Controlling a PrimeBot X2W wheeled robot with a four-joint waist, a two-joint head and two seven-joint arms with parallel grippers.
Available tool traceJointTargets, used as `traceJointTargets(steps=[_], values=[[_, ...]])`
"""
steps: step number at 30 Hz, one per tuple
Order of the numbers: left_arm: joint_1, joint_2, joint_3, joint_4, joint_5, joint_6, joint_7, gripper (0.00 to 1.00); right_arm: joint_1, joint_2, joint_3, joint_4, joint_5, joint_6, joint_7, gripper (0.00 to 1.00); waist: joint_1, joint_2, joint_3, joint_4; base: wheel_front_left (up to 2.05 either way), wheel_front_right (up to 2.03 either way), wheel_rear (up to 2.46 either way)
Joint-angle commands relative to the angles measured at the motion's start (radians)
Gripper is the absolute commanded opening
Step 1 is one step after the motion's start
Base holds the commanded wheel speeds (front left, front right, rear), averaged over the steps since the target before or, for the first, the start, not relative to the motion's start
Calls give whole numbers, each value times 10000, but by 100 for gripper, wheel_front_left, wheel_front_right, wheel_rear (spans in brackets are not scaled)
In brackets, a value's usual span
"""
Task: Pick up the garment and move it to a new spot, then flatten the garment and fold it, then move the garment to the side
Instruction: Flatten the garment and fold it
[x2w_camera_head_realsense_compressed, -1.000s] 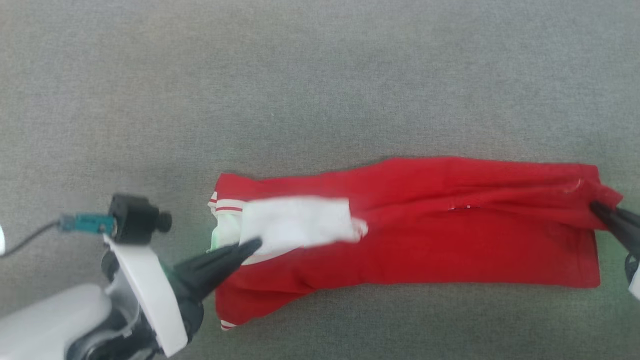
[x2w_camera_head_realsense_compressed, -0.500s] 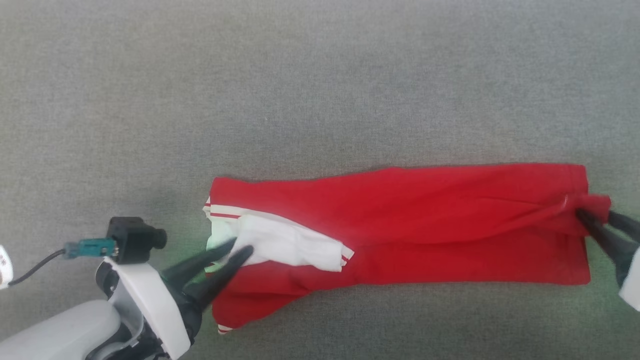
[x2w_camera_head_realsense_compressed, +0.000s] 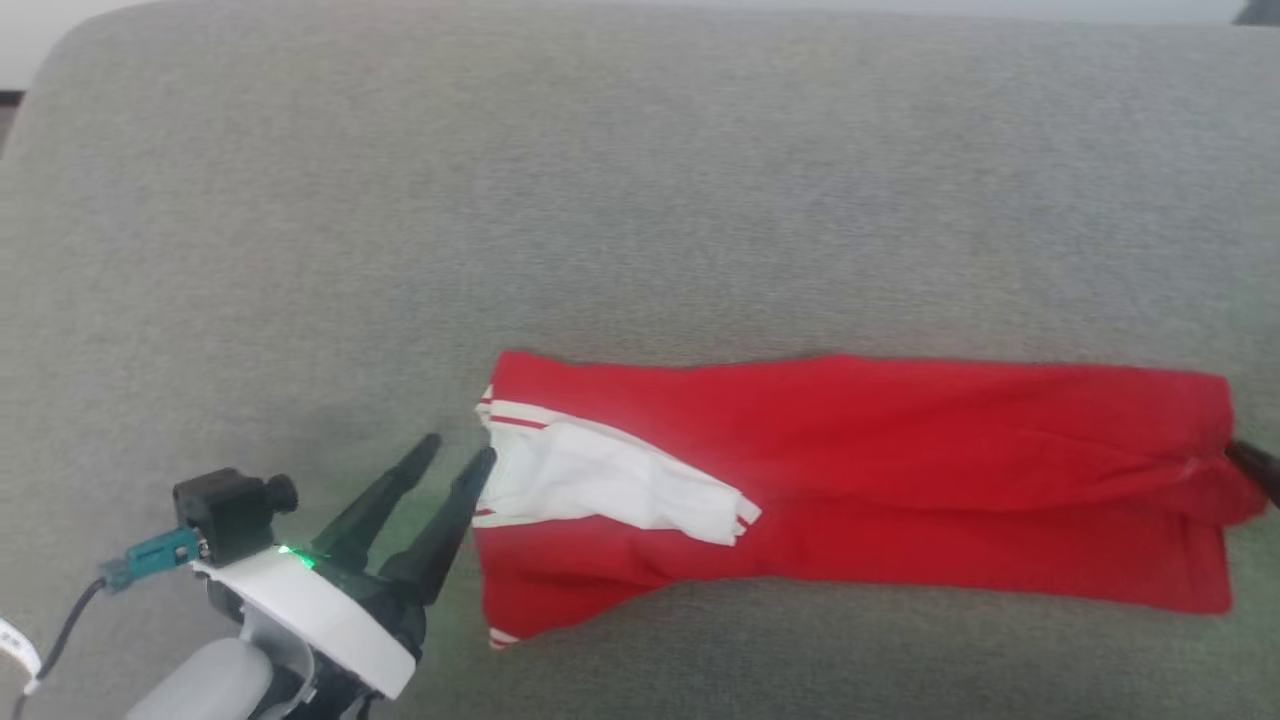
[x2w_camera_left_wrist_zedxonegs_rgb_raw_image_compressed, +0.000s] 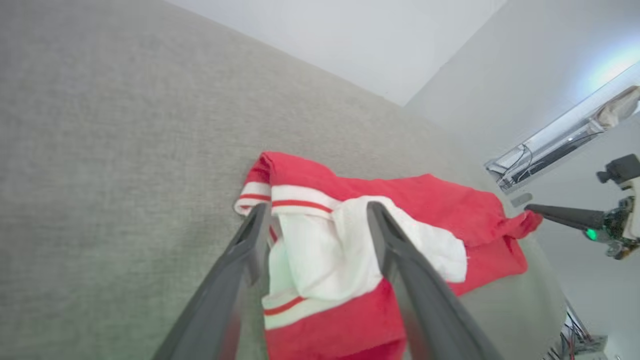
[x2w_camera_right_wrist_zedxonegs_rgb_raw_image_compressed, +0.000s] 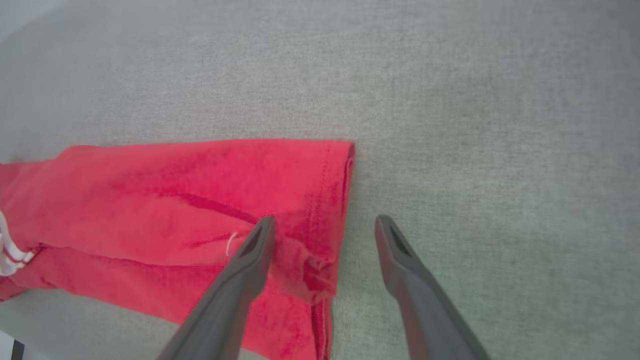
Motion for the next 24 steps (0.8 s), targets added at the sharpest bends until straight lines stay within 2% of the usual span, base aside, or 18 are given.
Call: traceJointTargets(steps=[1,7,13,14,18,20,22,24], values=[[281,-465,520,282,423,-17,-45,100,-212,220,-66,302,-168,4,362,100,0,-1,-21,309,0,0,0],[760,-2085,2277,833,1845,-16,-46,100,-597,658,-314,1052,-736,4,1545,100,0,-1,150,867,0,0,0],[1178,-3315,3854,536,3564,-16,-45,100,-392,1158,-591,1257,-1397,4,2903,100,0,-1,218,1140,0,0,0],[1178,-3315,3854,536,3564,-16,-45,100,-392,1158,-591,1257,-1397,4,2903,100,0,-1,218,1140,0,0,0],[1340,-3919,4851,311,5426,-16,-46,100,-399,1647,-740,1154,-1791,4,3578,100,0,-1,318,1158,0,0,0],[1340,-4041,5270,297,6552,-16,-47,100,-447,1916,-750,1103,-1997,4,3789,100,0,-1,385,1141,0,0,0],[1302,-4424,5609,199,7187,-16,-48,100,-551,2170,-735,1068,-2157,6,3991,100,0,-1,488,1109,0,0,0],[1277,-4485,5807,151,7765,-16,-48,100,-688,2351,-734,1030,-2367,6,4100,100,0,-1,592,1060,0,0,0]])
